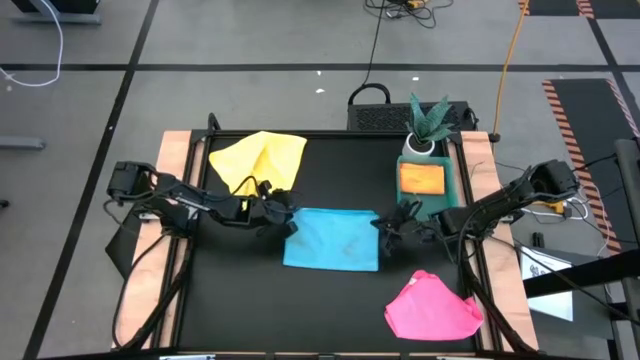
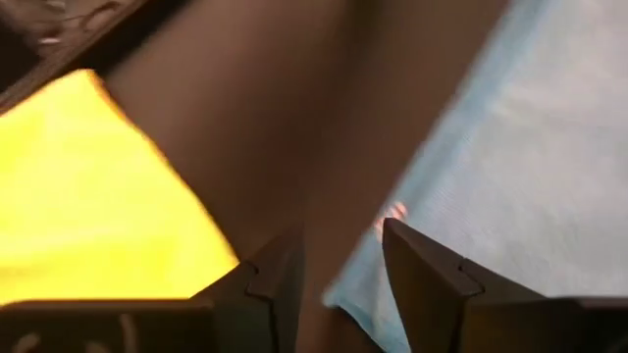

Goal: Fold microfiber towels
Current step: Fold the blue microfiber cloth

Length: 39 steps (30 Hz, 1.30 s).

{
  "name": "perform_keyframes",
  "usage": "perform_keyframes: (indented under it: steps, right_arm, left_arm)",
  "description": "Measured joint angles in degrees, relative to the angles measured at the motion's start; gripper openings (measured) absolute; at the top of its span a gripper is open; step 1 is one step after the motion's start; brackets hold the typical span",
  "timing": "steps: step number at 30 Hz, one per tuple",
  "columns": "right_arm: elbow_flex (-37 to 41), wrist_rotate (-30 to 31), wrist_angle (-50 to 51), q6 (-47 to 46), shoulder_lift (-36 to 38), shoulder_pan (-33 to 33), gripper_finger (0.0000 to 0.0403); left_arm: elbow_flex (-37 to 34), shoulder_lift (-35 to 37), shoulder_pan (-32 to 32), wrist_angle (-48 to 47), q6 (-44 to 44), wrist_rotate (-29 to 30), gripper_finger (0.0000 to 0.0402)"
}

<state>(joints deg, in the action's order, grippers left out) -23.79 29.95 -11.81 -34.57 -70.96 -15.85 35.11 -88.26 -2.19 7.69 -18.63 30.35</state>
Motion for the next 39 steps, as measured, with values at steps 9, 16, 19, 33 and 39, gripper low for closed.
perform_keyframes:
  steps: [9, 16, 19, 33, 39]
  right_arm:
    - [0.06, -3.01, 2.02, -2.25, -0.02, 0.88, 0.0]
    - [0.04, -3.04, 0.05, -0.87, -0.02, 0.88, 0.0]
    - [0.04, -3.77, -1.28, 1.01, 0.0, 0.82, 0.0]
    - [0.0, -10.6, -10.25, 9.36, 0.0, -1.64, 0.0]
    - [0.0, -8.92, -10.24, 9.79, 0.0, -2.66, 0.0]
  left_arm:
    - [-0.02, -0.62, 2.1, -1.87, -1.88, -9.4, 0.0147]
    - [0.0, -0.59, 5.88, -3.12, -5.71, -15.72, 0.0147]
    - [0.0, -0.59, 6.79, -3.14, -5.06, -19.91, 0.0147]
    - [0.0, -0.59, 4.52, -4.81, 0.1, -17.69, 0.0017]
    - [-0.02, 1.22, 1.08, -5.49, -1.81, -12.22, 0.0008]
